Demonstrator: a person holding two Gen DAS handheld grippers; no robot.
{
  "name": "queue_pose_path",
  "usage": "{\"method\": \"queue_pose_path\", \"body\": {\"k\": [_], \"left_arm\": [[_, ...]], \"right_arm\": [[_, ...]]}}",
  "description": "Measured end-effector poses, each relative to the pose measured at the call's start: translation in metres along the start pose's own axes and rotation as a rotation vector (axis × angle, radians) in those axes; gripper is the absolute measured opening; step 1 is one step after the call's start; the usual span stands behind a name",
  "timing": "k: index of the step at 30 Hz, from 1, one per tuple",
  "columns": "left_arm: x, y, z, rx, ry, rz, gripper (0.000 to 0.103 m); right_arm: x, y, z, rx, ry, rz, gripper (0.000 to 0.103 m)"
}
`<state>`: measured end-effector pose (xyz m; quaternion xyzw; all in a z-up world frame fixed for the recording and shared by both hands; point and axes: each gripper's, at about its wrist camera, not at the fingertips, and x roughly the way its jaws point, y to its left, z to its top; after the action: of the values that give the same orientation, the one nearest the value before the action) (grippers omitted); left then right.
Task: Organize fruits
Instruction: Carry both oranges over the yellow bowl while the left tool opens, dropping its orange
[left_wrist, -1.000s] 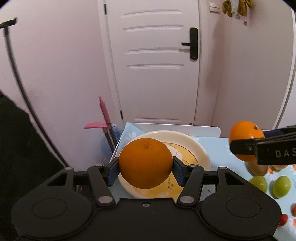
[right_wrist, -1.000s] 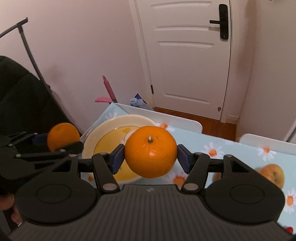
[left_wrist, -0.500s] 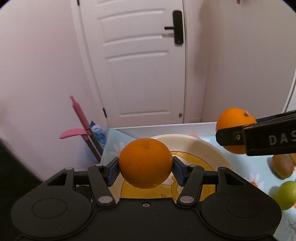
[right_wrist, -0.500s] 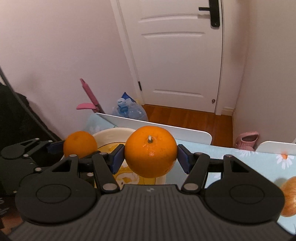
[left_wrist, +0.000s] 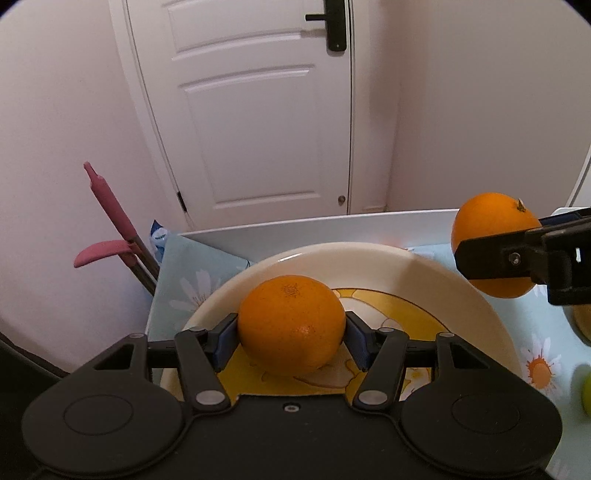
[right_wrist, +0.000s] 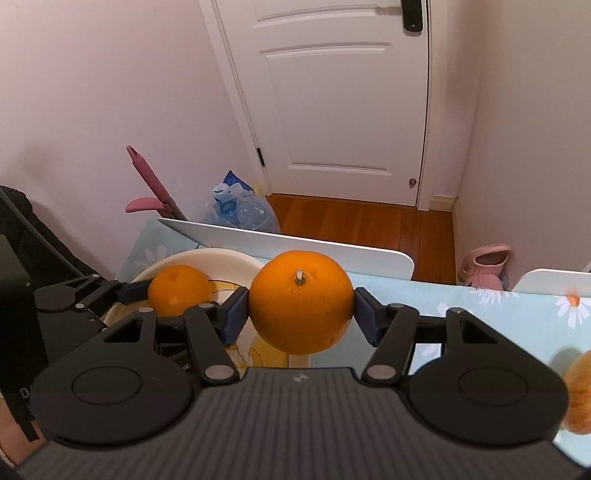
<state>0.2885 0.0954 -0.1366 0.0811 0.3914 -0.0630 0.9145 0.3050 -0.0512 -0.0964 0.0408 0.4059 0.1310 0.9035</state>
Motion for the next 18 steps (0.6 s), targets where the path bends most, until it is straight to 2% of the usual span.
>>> {"method": "queue_pose_path", "body": {"k": [1,2,3,9,18], "left_arm": [[-0.003,0.002,0.001,0.006,-0.013,-0.007,0.088],[-0.007,0.002,0.002,0.005,-0.029,-0.013,0.101],[-0.013,0.003,0.002,-0.001,-0.047,-0.006,0.103],[-0.038,0.012,-0.005,-0.030,-0.038,0.003,0.103],[-0.070,0.018,-0.023,-0.050,-0.021,0.064,0.103]], "right_arm": [[-0.001,0.000,0.000,0.000,0.000,0.002,0.076],[-0.003,0.001,0.001,-0.001,-0.001,0.004,0.076],[-0.004,0.001,0.002,-0.004,-0.002,0.005,0.076],[-0.009,0.004,0.003,-0.039,0.006,0.019,0.076],[0.002,0.019,0.003,-0.102,0.033,0.052,0.076]]}}
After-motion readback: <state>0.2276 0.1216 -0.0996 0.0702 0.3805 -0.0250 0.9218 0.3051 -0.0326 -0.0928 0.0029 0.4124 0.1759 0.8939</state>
